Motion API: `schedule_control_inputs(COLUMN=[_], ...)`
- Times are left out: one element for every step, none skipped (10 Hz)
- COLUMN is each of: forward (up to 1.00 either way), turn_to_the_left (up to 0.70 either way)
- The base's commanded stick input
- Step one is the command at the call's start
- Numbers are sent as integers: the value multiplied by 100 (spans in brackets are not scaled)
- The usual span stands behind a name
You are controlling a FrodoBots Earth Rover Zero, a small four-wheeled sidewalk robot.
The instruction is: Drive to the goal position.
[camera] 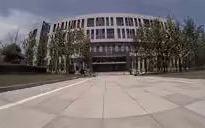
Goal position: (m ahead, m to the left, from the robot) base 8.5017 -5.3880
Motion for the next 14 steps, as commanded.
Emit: schedule_control_inputs(forward=[50, 50, 50, 50, 50, 50, 50, 50, 50, 50, 50, 50, 50, 50], turn_to_the_left=[1, 1, 1, 1, 1, 1, 1, 1, 1, 1, 1, 1, 1, 1])
